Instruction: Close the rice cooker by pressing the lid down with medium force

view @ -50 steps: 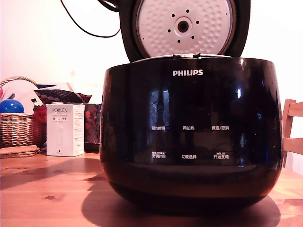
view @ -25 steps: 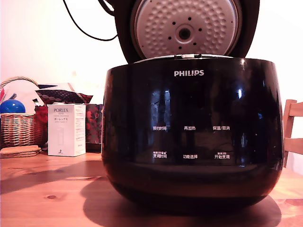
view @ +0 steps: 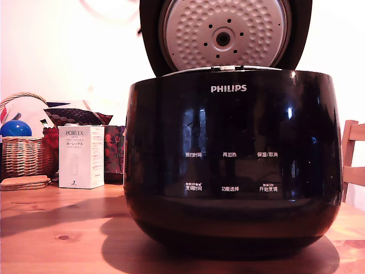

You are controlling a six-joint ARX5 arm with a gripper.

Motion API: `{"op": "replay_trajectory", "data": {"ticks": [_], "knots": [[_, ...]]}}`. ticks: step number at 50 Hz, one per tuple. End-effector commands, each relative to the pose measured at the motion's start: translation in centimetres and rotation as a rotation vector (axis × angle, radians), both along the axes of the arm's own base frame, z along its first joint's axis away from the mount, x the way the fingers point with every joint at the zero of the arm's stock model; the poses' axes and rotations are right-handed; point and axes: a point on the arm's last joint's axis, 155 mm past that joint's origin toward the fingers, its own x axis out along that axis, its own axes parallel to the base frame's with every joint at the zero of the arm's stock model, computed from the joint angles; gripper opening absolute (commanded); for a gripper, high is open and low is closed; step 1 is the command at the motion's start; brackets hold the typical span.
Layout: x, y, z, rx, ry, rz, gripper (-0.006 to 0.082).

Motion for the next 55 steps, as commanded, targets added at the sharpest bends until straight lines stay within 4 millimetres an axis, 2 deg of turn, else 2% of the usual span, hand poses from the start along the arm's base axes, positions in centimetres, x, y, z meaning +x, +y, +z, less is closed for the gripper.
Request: {"op": "replay_trajectory", "data": {"ticks": [1,12,23,28,44,55], "knots": [[-0.2,-0.3,0.2,-0.001,-0.017,-0.011,-0.0024],[-0.9,-0.4,0.9,-0.031,-0.043,-0.002,-0.0024],[-1.8,0.2,0.5,-0.059,-0.057,0.026,-0.0024],[-2.4,0.1,0.1,-0.075,-0.068,0.028,-0.0024],[-3.6,0.1,-3.5,-0.052,-0.034,0.046,-0.0024],[-3.4,-0.9,-3.1,-0.063,-0.098,0.053,-0.0024]]}}
